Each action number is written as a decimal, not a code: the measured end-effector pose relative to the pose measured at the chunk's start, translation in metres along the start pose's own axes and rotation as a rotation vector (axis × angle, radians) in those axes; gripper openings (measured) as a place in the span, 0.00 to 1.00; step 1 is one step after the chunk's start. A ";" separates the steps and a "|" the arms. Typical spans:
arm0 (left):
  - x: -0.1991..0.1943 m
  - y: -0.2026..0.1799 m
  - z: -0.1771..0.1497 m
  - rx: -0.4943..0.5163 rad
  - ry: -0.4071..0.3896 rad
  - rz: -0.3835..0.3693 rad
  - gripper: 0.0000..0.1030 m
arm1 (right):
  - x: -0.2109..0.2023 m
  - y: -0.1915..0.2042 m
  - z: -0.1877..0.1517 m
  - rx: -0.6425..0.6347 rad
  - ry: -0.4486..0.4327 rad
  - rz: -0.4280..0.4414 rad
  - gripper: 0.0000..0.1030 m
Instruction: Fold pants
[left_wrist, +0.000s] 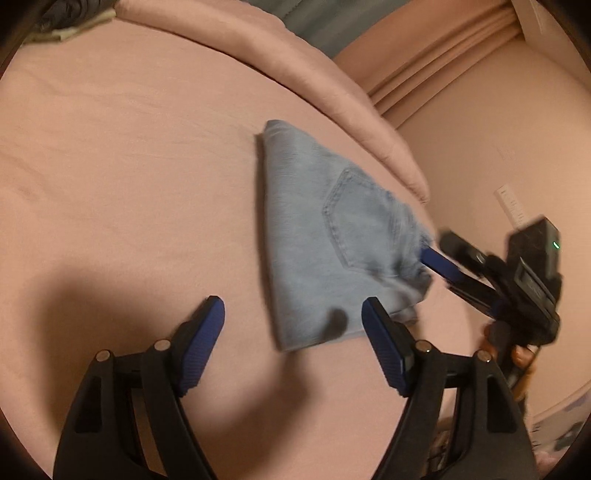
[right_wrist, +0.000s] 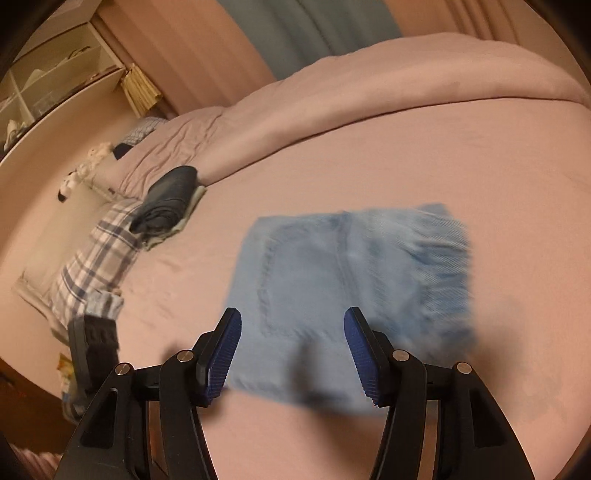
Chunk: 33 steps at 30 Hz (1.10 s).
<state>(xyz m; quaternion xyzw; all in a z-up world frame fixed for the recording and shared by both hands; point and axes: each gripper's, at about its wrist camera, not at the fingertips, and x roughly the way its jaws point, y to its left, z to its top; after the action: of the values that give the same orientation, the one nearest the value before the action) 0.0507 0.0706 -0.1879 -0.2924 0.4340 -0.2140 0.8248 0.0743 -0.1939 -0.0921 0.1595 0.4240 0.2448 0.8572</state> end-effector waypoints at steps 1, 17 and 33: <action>0.002 -0.001 0.002 -0.008 0.005 -0.010 0.73 | 0.008 0.007 0.009 -0.007 0.004 0.019 0.57; 0.018 -0.010 -0.010 0.010 0.069 -0.018 0.29 | 0.190 0.060 0.099 -0.248 0.457 -0.271 0.36; -0.003 -0.041 -0.023 0.110 0.055 0.040 0.25 | 0.093 0.037 0.099 -0.153 0.126 -0.206 0.22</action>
<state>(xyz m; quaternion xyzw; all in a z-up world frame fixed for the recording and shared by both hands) 0.0254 0.0356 -0.1688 -0.2319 0.4498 -0.2292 0.8315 0.1923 -0.1178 -0.0761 0.0337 0.4712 0.1963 0.8592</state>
